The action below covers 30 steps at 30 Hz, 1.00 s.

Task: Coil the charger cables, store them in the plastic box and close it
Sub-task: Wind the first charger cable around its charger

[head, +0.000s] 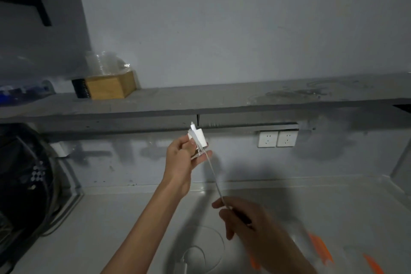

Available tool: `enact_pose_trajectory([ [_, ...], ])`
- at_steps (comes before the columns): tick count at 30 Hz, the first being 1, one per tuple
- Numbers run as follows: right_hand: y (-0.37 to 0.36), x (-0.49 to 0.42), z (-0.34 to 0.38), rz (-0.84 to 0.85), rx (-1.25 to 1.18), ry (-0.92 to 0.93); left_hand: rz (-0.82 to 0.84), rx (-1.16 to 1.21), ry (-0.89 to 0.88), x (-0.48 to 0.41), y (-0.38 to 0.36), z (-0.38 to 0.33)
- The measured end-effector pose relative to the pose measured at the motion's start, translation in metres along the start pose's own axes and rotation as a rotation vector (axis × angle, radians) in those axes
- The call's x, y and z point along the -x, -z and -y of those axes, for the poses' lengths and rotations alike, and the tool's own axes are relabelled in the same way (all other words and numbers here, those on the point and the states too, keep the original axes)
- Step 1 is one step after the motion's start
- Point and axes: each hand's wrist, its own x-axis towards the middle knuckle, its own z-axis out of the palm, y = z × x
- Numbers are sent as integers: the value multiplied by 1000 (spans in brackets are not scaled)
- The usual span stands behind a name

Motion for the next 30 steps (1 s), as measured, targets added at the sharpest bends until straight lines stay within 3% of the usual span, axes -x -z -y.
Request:
enact_pose_trajectory([
  [3, 21, 8, 19, 69, 206, 65, -28, -152, 60, -3, 4, 26],
  [7, 55, -2, 32, -89, 537, 326, 99, -405, -12, 27, 2, 43],
  [13, 114, -36, 60, -333, 587, 447, 383, -509, -181, 80, 0, 29],
  [15, 123, -48, 59, -377, 524, 438, 469, -396, -221, 96, -2, 18],
  [19, 113, -71, 23, -342, 134, 337, 530, -227, -300, 114, -3, -12],
  [22, 85, -75, -9, -305, 12, 267, 490, -253, -322, 113, -4, -18],
  [26, 56, -74, -26, -301, -69, 198, 423, -178, -204, 105, -7, -18],
  [30, 15, -61, -42, -246, -100, 77, 208, -56, -122, 74, -8, -13],
])
